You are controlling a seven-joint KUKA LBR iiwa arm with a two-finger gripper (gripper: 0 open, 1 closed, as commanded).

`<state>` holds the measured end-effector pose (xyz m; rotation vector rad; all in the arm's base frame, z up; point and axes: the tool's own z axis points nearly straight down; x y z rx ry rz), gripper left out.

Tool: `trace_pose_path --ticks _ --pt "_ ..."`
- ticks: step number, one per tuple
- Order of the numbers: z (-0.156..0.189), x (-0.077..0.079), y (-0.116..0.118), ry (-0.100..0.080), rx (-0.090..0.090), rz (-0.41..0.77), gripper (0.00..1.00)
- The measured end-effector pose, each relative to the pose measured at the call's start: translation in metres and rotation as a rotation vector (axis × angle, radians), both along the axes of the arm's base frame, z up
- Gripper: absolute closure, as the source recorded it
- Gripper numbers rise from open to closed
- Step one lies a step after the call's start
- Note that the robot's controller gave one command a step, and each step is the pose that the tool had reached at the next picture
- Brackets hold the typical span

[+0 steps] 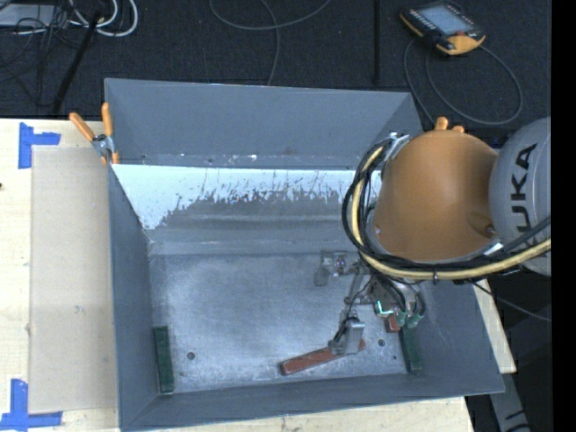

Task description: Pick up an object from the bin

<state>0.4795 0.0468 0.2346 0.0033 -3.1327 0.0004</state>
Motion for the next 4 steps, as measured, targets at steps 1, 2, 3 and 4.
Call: trace_pose_path --ticks 1,2,3,4 --pt "0.003 0.001 0.000 -0.007 0.001 -0.002 0.00" --pt "-0.052 0.009 -0.025 -0.014 0.001 0.064 0.00" --pt "-0.120 0.009 -0.027 -0.012 0.001 0.249 0.00" --pt "-0.165 0.015 -0.042 -0.007 0.003 0.333 1.00"
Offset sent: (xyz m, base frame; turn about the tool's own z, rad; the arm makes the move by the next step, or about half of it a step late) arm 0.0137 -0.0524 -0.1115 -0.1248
